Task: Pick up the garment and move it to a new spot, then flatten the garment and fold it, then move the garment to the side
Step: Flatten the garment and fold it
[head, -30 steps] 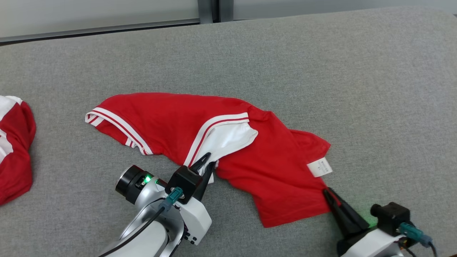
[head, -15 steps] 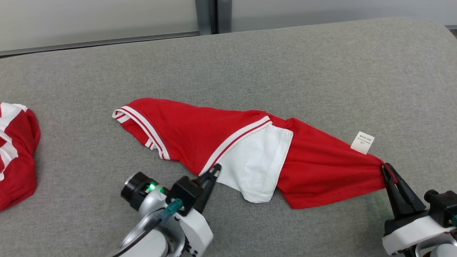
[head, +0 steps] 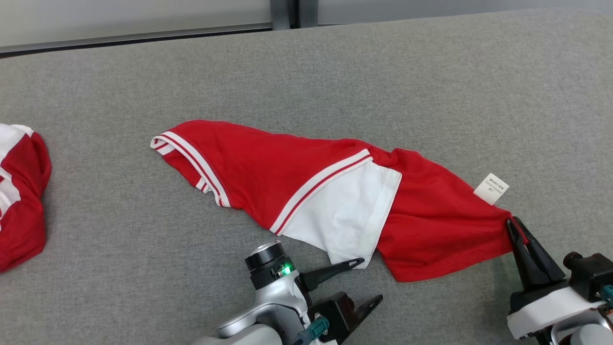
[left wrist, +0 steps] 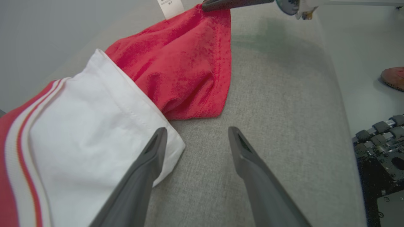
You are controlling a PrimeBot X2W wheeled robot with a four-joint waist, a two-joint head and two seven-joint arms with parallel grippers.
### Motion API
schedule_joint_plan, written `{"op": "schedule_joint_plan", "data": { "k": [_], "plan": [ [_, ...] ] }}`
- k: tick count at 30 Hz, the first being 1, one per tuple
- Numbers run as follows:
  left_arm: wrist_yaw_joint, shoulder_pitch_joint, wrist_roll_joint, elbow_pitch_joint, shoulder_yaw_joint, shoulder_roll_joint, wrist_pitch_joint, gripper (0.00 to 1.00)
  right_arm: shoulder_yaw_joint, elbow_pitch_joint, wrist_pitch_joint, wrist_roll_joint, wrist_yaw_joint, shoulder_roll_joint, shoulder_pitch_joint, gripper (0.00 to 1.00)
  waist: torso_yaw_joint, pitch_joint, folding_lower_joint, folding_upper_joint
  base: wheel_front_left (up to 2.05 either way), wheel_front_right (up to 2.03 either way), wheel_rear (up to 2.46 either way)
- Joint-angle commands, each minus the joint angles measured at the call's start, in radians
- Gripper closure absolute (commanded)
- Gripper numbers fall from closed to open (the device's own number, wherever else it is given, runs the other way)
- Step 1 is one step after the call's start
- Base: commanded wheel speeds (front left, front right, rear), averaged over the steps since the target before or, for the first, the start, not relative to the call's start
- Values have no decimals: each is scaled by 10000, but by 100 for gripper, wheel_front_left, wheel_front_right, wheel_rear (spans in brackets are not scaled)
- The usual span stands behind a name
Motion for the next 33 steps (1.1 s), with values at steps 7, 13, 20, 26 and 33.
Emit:
{"op": "schedule_joint_plan", "data": {
  "k": [7, 13, 20, 26, 33],
  "plan": [
    [243, -843, 213, 2287, -20, -891, -47, 40, 176, 81, -6, 89, -21, 33, -422, 100, -266, 391, 0, 0, 0, 0, 0],
    [319, -1144, 139, 3550, 23, -1180, -340, 100, 112, 59, -6, 116, -21, 23, -402, 100, -339, 546, 0, 0, 0, 0, 0],
    [1108, -1221, -378, 2773, 1102, -745, -1556, 100, -323, -270, -6, -88, -23, -225, -360, 100, -270, 302, 0, 0, 0, 0, 0],
    [1619, -1101, -1445, -907, 3306, 1538, -1714, 100, -775, -927, -6, -352, -23, -1136, -435, 100, 115, -102, 0, 0, 0, 0, 0],
    [1179, -3182, -1984, -3150, 5364, 4086, -165, 100, -202, -1652, 522, -611, -23, -3225, -2212, 100, 273, 51, 0, 0, 0, 0, 0]
  ]
}}
